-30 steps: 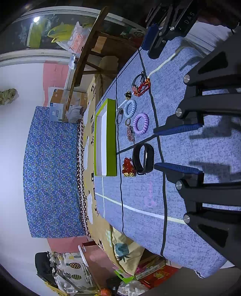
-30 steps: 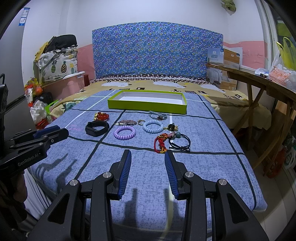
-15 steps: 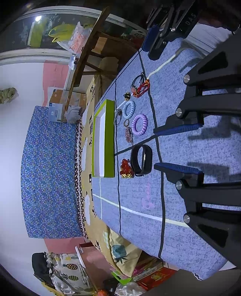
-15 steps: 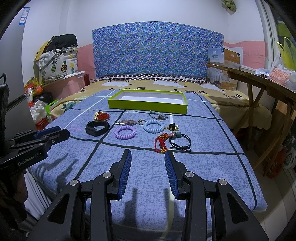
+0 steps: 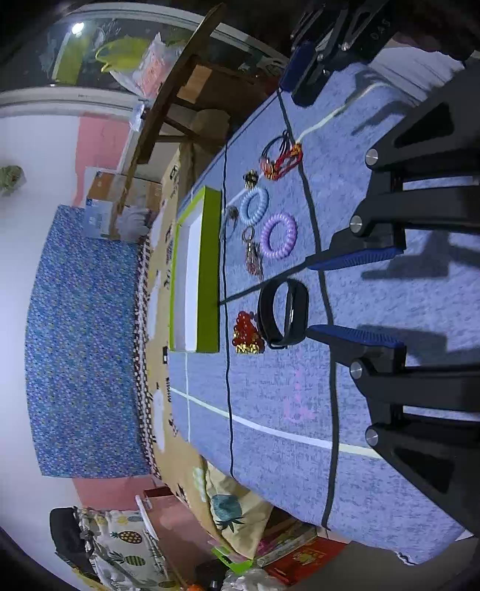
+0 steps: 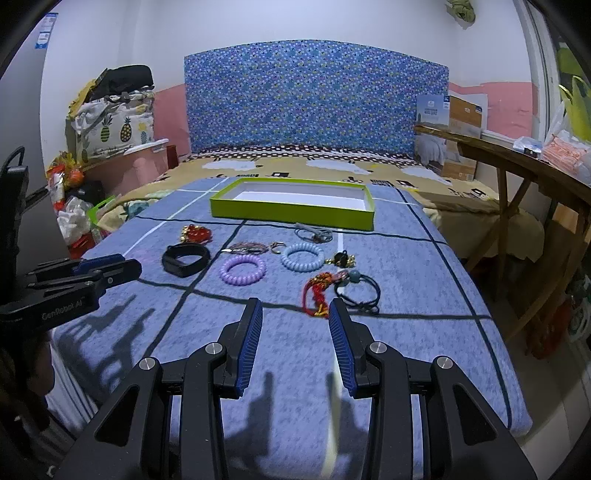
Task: Organize jewelry
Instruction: 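Grasp the black watch band with the left tool while the right tool reaches for the light-blue coil hair tie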
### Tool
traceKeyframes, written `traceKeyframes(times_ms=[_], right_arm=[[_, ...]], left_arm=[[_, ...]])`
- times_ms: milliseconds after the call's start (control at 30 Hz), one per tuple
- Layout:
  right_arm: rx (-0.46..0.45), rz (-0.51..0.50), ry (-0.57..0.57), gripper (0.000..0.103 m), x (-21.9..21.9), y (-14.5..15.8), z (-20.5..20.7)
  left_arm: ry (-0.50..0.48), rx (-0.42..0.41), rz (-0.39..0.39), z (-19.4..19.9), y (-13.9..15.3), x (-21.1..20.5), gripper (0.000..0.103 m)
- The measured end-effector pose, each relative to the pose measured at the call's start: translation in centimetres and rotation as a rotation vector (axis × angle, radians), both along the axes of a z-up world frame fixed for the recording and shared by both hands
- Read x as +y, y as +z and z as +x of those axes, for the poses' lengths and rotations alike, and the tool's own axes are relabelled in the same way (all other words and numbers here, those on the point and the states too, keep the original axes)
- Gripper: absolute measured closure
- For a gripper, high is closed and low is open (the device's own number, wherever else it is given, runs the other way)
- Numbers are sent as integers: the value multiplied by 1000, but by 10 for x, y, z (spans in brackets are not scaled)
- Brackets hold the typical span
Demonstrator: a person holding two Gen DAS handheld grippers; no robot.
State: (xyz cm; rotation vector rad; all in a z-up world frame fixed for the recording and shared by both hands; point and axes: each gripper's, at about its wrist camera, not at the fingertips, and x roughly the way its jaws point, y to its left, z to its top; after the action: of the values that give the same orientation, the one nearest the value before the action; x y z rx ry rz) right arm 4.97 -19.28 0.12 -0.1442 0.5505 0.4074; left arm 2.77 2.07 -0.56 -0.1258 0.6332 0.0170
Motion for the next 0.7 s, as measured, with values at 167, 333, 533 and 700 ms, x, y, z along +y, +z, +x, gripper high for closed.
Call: traceKeyframes(times_ms=[167, 333, 533, 700], right_arm=[[24, 0, 1, 65, -4, 2, 21], [55, -9, 4, 65, -7, 2, 45], [107, -24, 28, 65, -4, 0, 73], [154, -29, 50, 65, 5, -4, 99]], left_arm=[[16, 44, 5, 21, -5, 7, 71], [42, 88, 6, 44, -10, 17, 71], [68, 146, -3, 68, -17, 30, 71], [68, 189, -13, 83, -22, 33, 71]])
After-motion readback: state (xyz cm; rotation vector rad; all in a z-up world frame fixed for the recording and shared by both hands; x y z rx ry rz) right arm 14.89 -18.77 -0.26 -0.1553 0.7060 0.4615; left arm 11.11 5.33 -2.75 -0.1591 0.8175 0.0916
